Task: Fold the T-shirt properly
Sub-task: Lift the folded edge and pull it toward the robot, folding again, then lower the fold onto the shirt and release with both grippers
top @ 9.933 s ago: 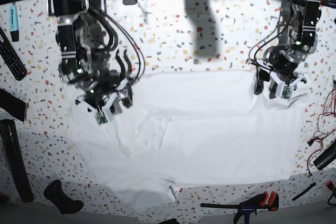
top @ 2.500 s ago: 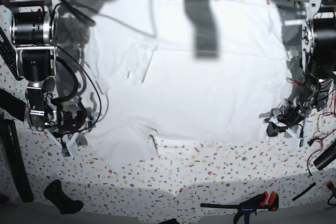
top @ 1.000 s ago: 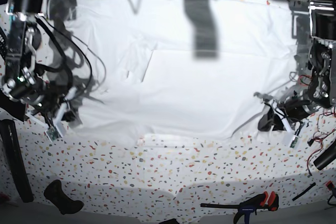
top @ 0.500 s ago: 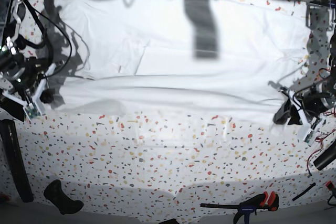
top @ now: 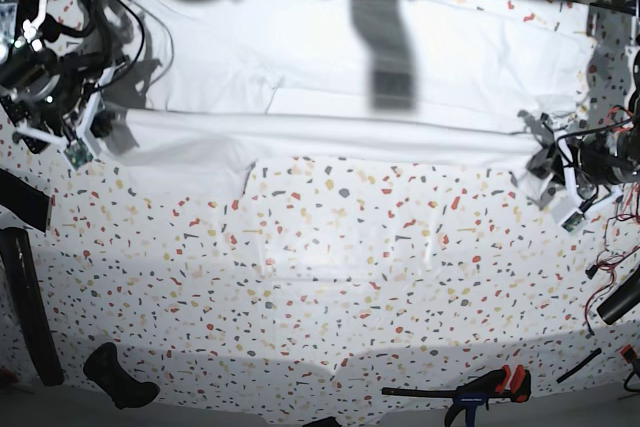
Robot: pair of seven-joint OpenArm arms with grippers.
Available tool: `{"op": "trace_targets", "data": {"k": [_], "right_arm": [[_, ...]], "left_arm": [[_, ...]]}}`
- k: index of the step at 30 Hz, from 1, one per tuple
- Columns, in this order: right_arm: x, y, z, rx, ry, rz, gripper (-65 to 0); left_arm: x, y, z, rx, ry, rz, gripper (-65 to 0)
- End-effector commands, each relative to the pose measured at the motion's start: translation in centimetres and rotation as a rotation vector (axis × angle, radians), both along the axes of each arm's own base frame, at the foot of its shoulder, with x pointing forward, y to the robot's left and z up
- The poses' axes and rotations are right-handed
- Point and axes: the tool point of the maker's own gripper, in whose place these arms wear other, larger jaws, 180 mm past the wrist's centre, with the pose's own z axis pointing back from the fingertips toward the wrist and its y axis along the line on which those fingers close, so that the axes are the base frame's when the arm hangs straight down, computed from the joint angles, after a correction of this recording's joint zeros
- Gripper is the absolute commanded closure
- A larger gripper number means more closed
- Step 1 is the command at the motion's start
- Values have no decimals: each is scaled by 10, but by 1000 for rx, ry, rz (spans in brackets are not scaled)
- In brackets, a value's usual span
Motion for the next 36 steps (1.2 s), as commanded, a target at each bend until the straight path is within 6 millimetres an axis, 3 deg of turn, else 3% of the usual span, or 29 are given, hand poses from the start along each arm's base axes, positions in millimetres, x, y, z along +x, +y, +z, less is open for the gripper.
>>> {"op": "trace_targets", "data": {"k": [1,7,12,13,16,19,23,26,31,36], "right_arm": [[1,-2,8,-20,-17,16,0],[-24,-5,-11,-29,76,6,0],[-41,-15,-21,-69,171,-33,0],[-45,-17,-24,-80,197,-45,-12],[-53,-24,-27,-109,248,-67,-163],[-54,-23,-28,-103,253,-68,-243],[-60,-14,-31,-47,291,-66,-265],[-62,-8,-32,-13,300,-56,-265],[-41,16,-11,45,165,22,-265],[-23,50,32,56,-4,133,-265]], "left_arm": [[5,2,13,-7,-21,-4,0],[-3,-3,10,-37,18,-12,0],[-16,1,-4,-16,49,-6,0],[-21,1,-8,-13,64,-6,0],[-33,1,-17,-16,96,-6,-43],[-37,0,-21,-21,103,-4,-90],[-36,8,-24,17,100,23,-187],[-32,26,-29,104,102,93,-201],[-34,65,-37,288,129,222,-201],[-34,66,-37,295,131,224,-201]]}}
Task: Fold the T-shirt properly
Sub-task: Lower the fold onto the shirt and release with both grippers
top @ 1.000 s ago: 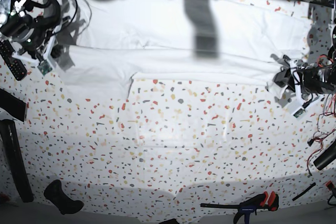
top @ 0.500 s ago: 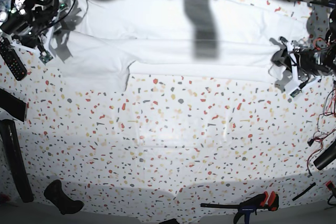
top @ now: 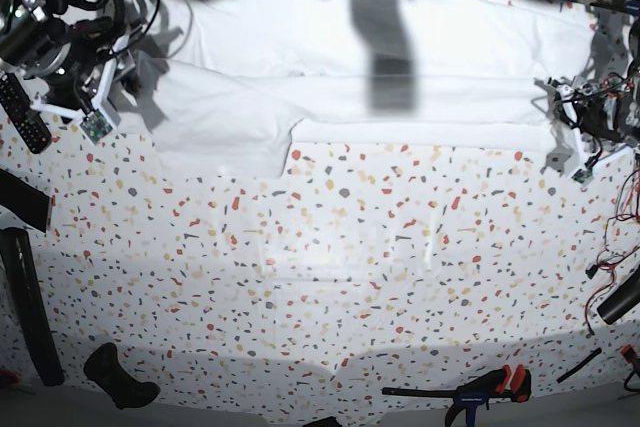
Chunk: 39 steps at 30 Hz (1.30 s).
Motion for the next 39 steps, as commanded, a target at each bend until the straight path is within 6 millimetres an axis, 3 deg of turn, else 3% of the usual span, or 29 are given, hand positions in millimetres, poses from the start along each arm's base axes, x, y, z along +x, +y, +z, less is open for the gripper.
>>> {"op": "trace_targets", "data": {"k": [1,5,8,12,19,23,25,29,35,39], "right_arm": [[8,12,20,22,-78,48,-265],[13,52,51,209,-183,118,-265],[13,58,46,278,-180,83,-265],[12,52,15,349,-122,-31,-265],[9,14,-63,351,9,-235,-265],[17,4,-91,380,68,-292,-265],[21,1,-99,369,86,-300,-265],[29,1,-100,356,85,-294,-265],[33,1,-98,357,75,-292,-265],[33,2,-97,358,75,-292,-265]], "left_arm": [[11,6,12,10,-45,0,-201],[14,4,14,1,-62,-1,-201],[14,4,14,2,-62,2,-201],[14,4,14,2,-63,2,-201],[18,3,16,-6,-83,0,-203],[26,0,20,-22,-131,-2,-203],[30,9,22,16,-145,38,-203],[39,47,31,206,-194,133,-203],[51,103,70,525,-356,282,-203],[54,111,95,626,-429,312,-203]]}}
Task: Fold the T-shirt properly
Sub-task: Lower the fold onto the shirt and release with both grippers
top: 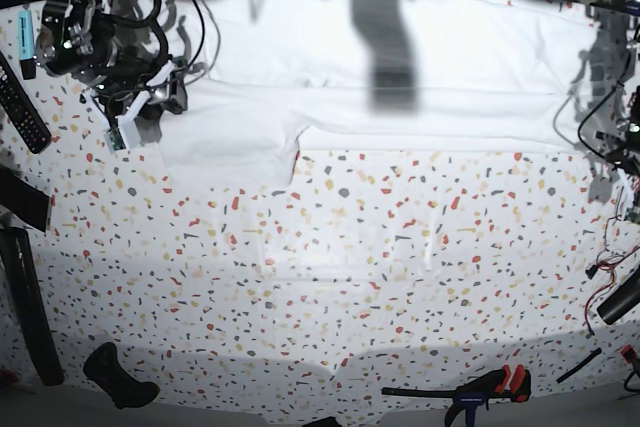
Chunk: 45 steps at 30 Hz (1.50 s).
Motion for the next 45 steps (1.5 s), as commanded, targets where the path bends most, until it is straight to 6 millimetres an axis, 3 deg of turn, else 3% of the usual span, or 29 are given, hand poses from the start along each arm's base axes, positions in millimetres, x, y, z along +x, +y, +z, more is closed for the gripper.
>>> {"op": "trace_targets", "data": {"k": [1,5,9,11,14,18,23,27,33,37,40,45], "right_arm": [[4,-4,6,-12,-17,3,-265],[4,-3,6,-9,-18,3,-265],[5,-3,7,-6,-19,3,-265],[5,-3,7,-6,-19,3,-265],[5,-3,7,-5,-20,3,-265],[5,-3,7,-5,-20,3,-265],[5,-2,7,-4,-23,3,-265],[6,-2,8,-1,-31,2,-265],[14,4,11,16,-62,6,-265],[36,2,11,43,-84,-21,-265],[53,-6,-2,77,-59,-63,-265],[81,-16,-25,145,6,-137,-265]], "left_arm": [[9,5,22,41,-55,-3,-203],[21,-26,37,-54,-133,-83,-203],[32,-93,44,-323,-200,-261,-203],[27,-126,39,-431,-170,-370,-203],[14,-147,17,-512,-106,-414,-203],[-6,-150,-23,-577,-44,-360,-203],[-45,-128,-81,-556,106,-248,-203],[-73,-121,-105,-558,181,-208,-203],[-95,-121,-144,-598,249,-177,-203],[-102,-122,-167,-615,282,-123,-203],[-100,-132,-181,-656,303,-102,-203],[-72,-139,-192,-682,266,-75,-203]]}}
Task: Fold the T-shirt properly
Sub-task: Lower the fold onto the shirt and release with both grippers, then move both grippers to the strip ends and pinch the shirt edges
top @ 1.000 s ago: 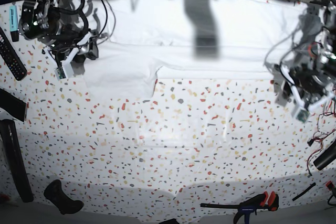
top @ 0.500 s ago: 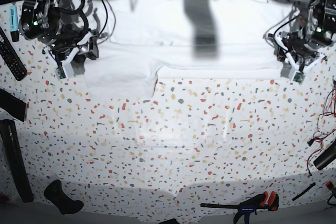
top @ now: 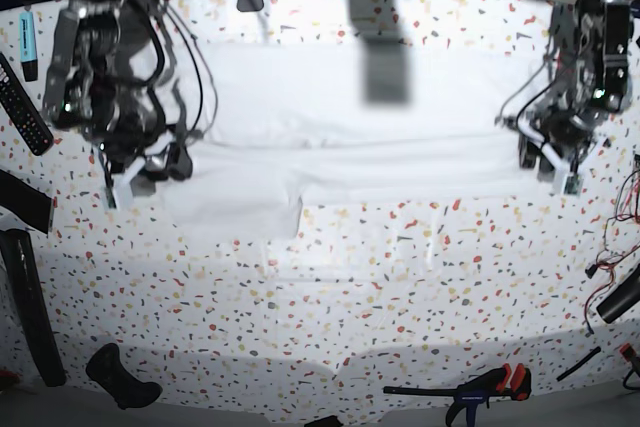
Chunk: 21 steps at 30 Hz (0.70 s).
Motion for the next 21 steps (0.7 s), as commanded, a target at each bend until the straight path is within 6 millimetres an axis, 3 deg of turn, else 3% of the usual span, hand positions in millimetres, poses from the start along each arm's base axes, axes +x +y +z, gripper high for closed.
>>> {"op": "trace_targets", "data": {"k": [1,7,9,13,21], "right_arm": [[0,-8,-7,-36,57,0,-265],[42,-13,16,-48,18,-7,-265],[49,-15,24,-57,28,1,-265],[51,-13,41,-12,30,58,-265],[57,-29,90,20,-28,91,-265]], "left_arm": [[-63,5,-53,91,337,-18,-203],[-1,6,-34,82,253,10,-203],[9,8,-26,91,269,14,-203],[16,10,-19,100,288,18,-203],[14,2,-21,46,289,20,-203]]}}
